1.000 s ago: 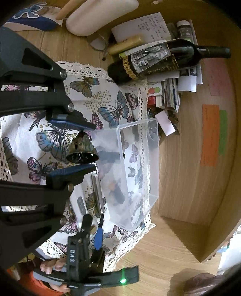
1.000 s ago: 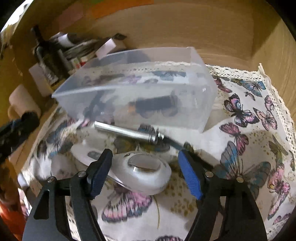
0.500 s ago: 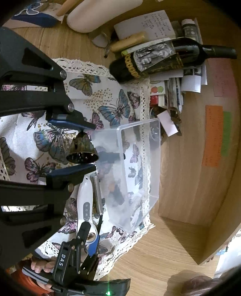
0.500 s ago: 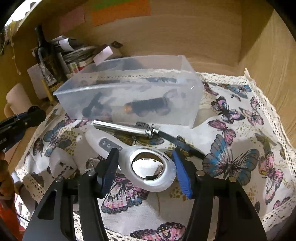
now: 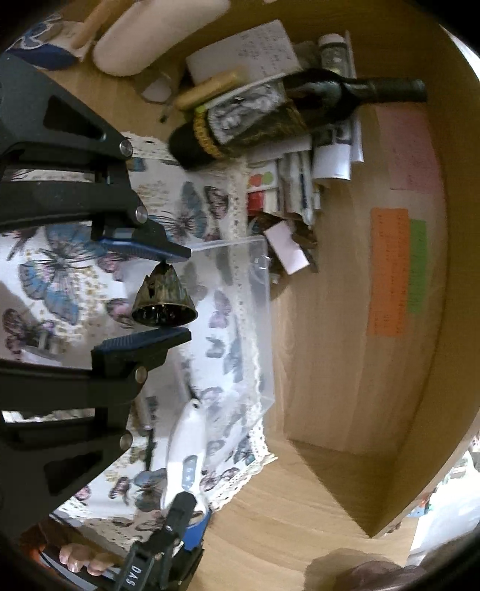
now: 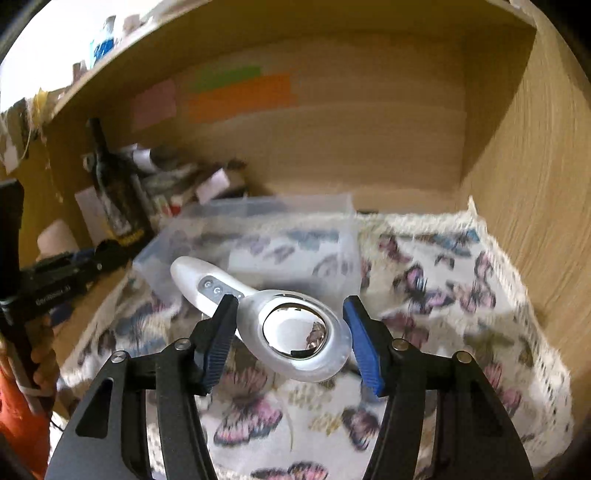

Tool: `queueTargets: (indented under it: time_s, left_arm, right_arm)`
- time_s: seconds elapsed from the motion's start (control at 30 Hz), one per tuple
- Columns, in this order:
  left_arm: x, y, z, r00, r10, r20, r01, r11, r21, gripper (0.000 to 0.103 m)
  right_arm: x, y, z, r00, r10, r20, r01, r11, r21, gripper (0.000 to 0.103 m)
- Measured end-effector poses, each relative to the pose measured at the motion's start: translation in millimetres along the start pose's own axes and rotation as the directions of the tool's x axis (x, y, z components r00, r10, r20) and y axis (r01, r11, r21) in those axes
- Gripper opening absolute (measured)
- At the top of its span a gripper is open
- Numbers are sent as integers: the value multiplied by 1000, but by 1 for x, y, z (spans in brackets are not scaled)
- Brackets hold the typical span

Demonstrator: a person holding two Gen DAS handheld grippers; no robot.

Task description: Organize rigid objects

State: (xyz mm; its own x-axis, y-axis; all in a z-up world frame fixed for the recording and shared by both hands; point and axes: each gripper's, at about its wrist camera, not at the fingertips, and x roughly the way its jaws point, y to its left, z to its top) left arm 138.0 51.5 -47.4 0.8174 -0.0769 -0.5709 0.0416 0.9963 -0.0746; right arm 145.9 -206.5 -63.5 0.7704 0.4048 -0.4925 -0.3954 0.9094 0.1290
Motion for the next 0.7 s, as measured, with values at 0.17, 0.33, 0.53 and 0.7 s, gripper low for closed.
queueTargets:
  time_s: [0.17,0.33,0.53,0.7]
  left_arm:
    - [21,-2,19,1000,20,-21,-19,1000,9,36]
    - [58,1,27,995,37,-98,-36,999,6,36]
    - [97,4,25,983,34,-179,-35,999,-2,36]
    - [107,1,27,983,51,-179,-50,999,9,36]
  right_arm:
    - [21,-3,27,1000,-14,23,14,1000,-16,55]
    - [62,-6,45,999,-24,-28,23,999,-33,55]
    - [108,-2,47,992,-21,-128,11,997,-74,55]
    - [130,6,40,984,-19,-176,3,996,-90,55]
